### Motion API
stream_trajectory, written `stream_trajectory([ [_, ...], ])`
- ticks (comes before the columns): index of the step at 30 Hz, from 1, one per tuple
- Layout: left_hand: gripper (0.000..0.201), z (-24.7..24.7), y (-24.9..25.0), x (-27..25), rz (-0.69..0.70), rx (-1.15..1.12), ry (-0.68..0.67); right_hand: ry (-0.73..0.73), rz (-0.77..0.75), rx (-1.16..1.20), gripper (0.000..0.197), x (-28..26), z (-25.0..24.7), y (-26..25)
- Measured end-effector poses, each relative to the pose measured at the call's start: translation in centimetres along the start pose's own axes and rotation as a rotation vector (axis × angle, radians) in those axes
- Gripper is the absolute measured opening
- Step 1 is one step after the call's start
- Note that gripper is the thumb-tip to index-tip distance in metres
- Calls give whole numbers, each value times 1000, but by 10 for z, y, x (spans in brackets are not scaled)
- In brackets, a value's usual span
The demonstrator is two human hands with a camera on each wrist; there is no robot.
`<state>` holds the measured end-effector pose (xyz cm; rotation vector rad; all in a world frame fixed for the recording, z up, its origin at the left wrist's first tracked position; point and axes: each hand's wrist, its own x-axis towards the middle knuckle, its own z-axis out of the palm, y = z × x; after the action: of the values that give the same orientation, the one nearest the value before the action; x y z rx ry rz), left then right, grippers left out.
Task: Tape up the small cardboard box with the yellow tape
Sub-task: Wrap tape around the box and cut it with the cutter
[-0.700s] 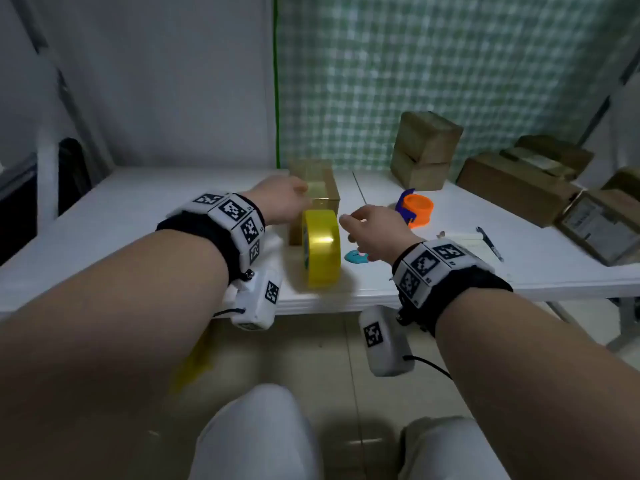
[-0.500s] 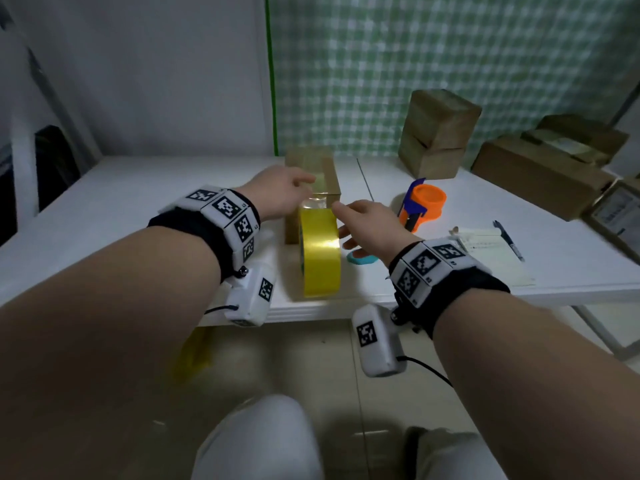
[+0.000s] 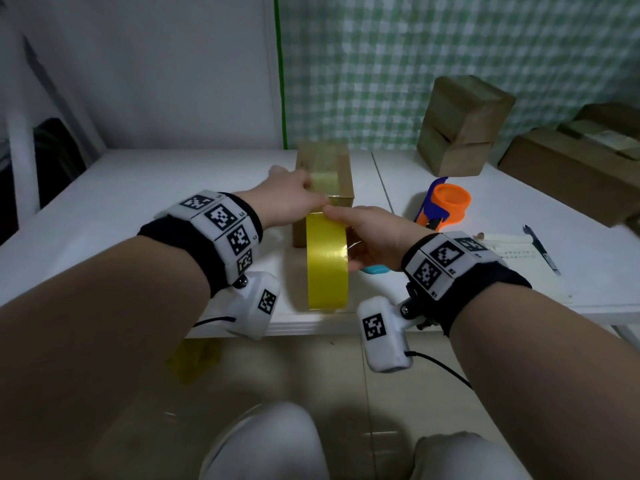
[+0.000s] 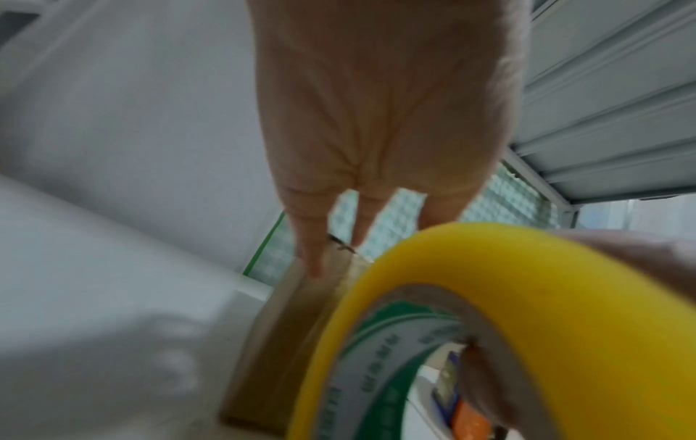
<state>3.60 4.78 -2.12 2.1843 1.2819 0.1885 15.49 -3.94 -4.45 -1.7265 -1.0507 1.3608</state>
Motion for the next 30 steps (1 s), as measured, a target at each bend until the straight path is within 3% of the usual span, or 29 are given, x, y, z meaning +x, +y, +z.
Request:
stream_trajectory([
  [2, 66, 1, 3, -7, -99, 72, -20, 18, -6, -9, 35, -1, 1, -1],
  [5, 56, 3, 10, -18, -127, -20, -181, 21, 6, 38, 36, -7, 2, -3],
  [10, 47, 3, 15, -32, -154, -143, -297, -7, 21, 14, 23, -19, -5, -2],
  [15, 28, 6, 21, -41, -167, -201, -289, 46, -41, -206, 12, -22, -14, -4],
  [20, 63, 0, 21, -41, -150, -117, -283, 462, -348, -517, 20, -12, -15, -17],
  [23, 90, -8, 13, -40, -147, -16, -272, 445, -385, -623, 28, -6, -12, -22],
  [30, 91, -27, 2, -35, -99, 253, -221, 295, -370, -872, 36, 16, 1, -24],
])
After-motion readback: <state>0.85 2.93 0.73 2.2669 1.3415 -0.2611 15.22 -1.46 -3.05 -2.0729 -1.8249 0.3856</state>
